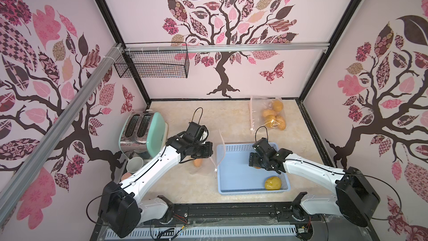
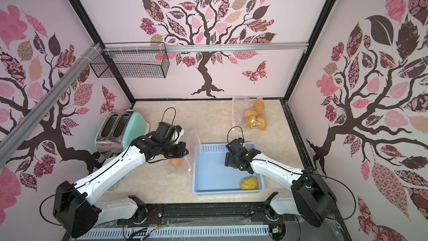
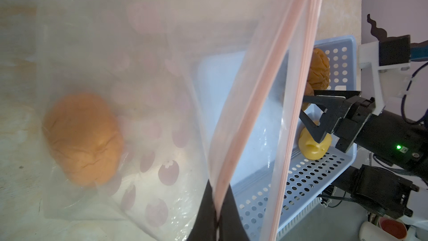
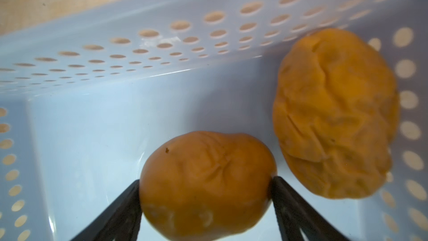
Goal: Put the potatoes into a zipper bag and zip it
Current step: Adjust the potato in the basket.
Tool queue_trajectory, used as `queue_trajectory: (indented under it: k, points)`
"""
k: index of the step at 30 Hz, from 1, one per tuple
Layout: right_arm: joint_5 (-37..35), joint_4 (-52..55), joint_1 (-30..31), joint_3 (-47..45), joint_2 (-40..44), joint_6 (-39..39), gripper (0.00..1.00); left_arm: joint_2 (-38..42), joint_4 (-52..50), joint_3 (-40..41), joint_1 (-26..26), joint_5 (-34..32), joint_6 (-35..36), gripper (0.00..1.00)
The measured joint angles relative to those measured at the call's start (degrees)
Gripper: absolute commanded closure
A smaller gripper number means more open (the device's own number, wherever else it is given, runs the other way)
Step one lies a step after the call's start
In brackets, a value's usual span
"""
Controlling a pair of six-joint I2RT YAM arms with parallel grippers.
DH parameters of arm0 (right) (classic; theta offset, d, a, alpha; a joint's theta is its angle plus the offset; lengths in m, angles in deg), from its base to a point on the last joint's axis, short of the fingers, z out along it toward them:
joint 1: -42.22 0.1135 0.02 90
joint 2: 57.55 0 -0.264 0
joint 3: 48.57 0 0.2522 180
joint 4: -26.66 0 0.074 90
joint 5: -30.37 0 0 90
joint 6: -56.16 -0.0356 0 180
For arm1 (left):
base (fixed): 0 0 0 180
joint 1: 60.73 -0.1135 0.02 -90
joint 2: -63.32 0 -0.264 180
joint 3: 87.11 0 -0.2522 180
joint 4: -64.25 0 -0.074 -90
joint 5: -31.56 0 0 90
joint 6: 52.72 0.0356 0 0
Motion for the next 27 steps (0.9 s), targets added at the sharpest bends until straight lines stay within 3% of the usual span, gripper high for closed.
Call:
queue_trajectory:
  k: [9,17,22,27]
  points:
    - [2.49,-0.96,0.0,0.81,0.52,5.49,0.34,-0.17,0.0,0.02,0.0,-0.24,0.0,1.0]
    - [8.11,-0.7,0.0,0.81,6.1,6.69,0.39,-0.17,-0.02,0.02,0.0,-0.39,0.0,1.0]
    - [11.58,-1.77,0.0,0.81,9.42,6.25,0.4,-0.26,-0.02,0.02,0.0,-0.39,0.0,1.0]
    - [12.17,-2.64,0.0,0.79,9.64,7.06,0.28,-0.42,-0.04,0.02,0.09,-0.44,0.0,1.0]
